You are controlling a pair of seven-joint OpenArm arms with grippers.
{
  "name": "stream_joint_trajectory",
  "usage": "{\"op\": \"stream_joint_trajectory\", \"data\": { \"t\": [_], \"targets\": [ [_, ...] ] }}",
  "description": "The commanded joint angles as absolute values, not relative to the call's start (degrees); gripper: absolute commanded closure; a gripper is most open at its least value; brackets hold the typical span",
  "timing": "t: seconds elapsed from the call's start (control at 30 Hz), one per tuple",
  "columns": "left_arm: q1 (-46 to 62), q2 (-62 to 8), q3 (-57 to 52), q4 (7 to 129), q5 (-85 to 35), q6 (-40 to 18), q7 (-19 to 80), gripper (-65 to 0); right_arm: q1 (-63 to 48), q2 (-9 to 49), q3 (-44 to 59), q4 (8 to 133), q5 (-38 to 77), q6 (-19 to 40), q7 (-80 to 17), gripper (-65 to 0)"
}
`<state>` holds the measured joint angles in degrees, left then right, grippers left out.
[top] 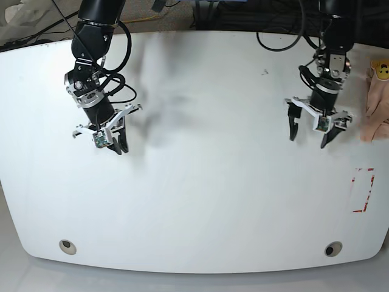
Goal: Fold the T-shirt properly
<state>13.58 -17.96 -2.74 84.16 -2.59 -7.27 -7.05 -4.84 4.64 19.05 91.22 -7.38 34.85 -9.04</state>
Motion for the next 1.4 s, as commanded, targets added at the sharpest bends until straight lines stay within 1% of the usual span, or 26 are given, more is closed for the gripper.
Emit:
{"op": "stream_joint_trajectory", "data": {
  "t": [0.0,0.2,0.33,0.53,0.67,0.83,1.0,1.17,1.27,1.37],
  "targets": [
    [16.0,-16.9,-3.0,88.6,-2.9,-5.7,-8.9,-48.5,-4.1,5.2,21.1,91.6,-6.5,34.9,-6.5,-7.3],
    [27.7,-13.3,-3.1,97.4,-2.9,-5.4,-8.9,-48.1,-9.2,5.5,23.0,93.1,-4.3,35.5,-6.3,-7.3],
    [36.1,-10.2,-3.2,101.8,-2.9,-5.4,-8.9,-47.8,-15.3,8.1,22.6,94.8,0.7,35.5,-6.3,-7.3],
    [47.3,-9.5,-3.3,106.8,-2.9,-5.4,-8.7,-47.8,-24.1,9.0,23.0,96.3,5.4,35.5,-6.3,-7.3],
    [56.0,-9.4,-4.1,108.5,-3.0,-5.4,-8.7,-47.8,-32.9,11.4,23.1,99.3,8.3,35.5,-6.3,-7.3],
    [62.4,-9.3,-4.4,108.2,-3.3,-5.4,-8.7,-47.8,-42.2,11.9,23.1,102.4,13.8,35.5,-6.3,-7.3],
    [69.4,-7.0,-4.9,108.1,-3.4,-5.4,-8.7,-47.8,-51.5,12.5,23.1,104.5,14.6,35.5,-6.3,-7.3],
    [73.8,-5.5,-6.1,107.2,-3.3,-4.8,-8.7,-47.8,-58.2,12.2,22.8,104.1,14.6,35.5,-6.2,-7.3],
    [74.8,-5.4,-6.1,104.2,-3.3,-3.3,-8.6,-47.8,-62.5,12.1,22.5,103.7,14.7,35.5,-6.2,-7.3],
    [74.7,-5.6,-6.0,98.6,-3.3,-2.2,-8.6,-48.1,-64.8,12.3,20.4,99.7,14.7,35.5,-6.2,-7.3]
  ]
}}
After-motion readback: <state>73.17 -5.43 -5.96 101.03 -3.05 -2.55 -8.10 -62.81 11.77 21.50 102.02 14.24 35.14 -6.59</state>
